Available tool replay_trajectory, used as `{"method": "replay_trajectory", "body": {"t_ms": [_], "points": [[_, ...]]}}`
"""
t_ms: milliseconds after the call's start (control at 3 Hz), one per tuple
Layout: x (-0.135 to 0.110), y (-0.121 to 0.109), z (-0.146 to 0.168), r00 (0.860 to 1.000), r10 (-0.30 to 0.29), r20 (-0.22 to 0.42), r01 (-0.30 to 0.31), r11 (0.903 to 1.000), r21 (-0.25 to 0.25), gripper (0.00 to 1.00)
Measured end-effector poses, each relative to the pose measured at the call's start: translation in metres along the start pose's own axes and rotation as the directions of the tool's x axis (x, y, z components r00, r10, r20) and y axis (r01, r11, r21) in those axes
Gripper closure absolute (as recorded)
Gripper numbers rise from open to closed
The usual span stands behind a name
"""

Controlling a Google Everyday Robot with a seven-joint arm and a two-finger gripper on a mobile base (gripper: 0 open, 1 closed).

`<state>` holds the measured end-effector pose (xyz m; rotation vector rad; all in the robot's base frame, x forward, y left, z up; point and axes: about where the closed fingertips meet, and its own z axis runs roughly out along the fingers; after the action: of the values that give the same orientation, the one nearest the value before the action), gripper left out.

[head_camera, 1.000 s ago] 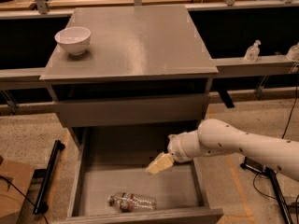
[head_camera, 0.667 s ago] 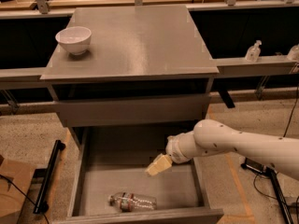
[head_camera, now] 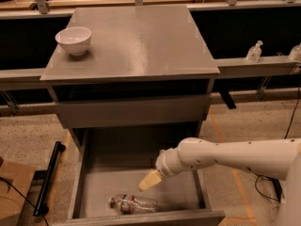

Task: Pick water bottle from middle drawer and place on counter

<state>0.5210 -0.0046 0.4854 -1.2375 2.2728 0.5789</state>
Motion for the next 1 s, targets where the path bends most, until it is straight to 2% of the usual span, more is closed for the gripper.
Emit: {"method": "replay_trajectory", "body": {"t_ms": [333, 1000], "points": [[0.013, 0.014, 0.043, 0.999, 0.032, 0.021, -0.032, 0.9995, -0.008, 0.00], [0.025, 0.039, 0.087, 0.998, 0.055, 0.022, -0.054, 0.9973, -0.049, 0.00]]}}
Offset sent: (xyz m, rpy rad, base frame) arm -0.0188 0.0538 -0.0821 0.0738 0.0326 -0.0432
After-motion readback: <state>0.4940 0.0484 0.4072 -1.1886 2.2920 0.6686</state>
